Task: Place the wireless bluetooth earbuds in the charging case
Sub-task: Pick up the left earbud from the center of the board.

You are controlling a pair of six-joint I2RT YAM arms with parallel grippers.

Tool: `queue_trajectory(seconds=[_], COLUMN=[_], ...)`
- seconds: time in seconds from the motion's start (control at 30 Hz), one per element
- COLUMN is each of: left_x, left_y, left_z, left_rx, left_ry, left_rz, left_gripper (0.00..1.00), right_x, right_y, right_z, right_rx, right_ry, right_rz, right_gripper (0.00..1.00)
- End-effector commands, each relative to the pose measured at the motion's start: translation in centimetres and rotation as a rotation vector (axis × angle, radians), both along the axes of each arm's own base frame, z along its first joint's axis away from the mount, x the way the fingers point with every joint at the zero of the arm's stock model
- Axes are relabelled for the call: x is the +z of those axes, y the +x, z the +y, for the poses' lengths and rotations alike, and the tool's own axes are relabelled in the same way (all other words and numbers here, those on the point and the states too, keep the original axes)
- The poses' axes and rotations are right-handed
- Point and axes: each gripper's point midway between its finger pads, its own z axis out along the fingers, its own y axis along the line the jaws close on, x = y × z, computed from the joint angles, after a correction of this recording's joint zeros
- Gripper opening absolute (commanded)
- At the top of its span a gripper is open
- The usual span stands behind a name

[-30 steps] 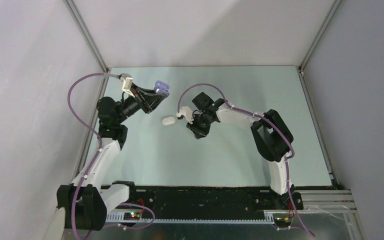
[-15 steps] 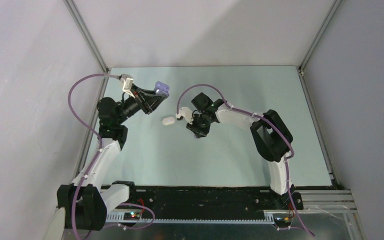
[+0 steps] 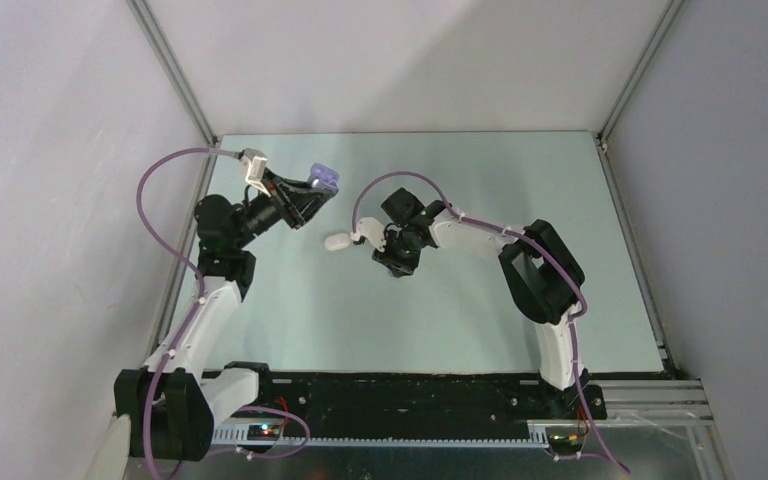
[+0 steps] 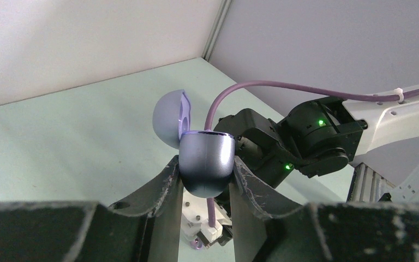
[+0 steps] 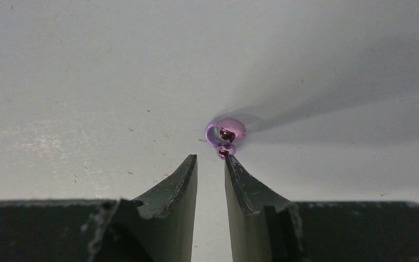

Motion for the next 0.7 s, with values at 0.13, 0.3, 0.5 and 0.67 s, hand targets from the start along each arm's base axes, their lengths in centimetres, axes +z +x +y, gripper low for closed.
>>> queue_trajectory(seconds=[0.13,0.3,0.5,0.67], left_x=[0.9,0.9,0.9,0.7], left_y=[0.2,0.2,0.5,0.5], left_z=[0.6,0.6,0.7,0.7], left_rx=[0.032,0.031,0.032,0.034], left_ry=[0.009,0.01,0.01,0.011], left_rz=[-0.047,-0.046,-0.044,-0.036], left_gripper=[0.0,0.0,0.0,0.0], right_x=[-0.6,-1.0,-1.3,-1.8], right_y=[0.8,0.8,0.3,0.2], right_z=[0.3,0.3,0.6,0.5], right_rx=[0.013,0.023,0.054,0.058], right_ry=[-0.003,-0.004,0.007,-0.002], right_rz=[-0.04,-0.038,-0.017,-0.004], right_gripper=[0.31,0.31,0.31,0.27])
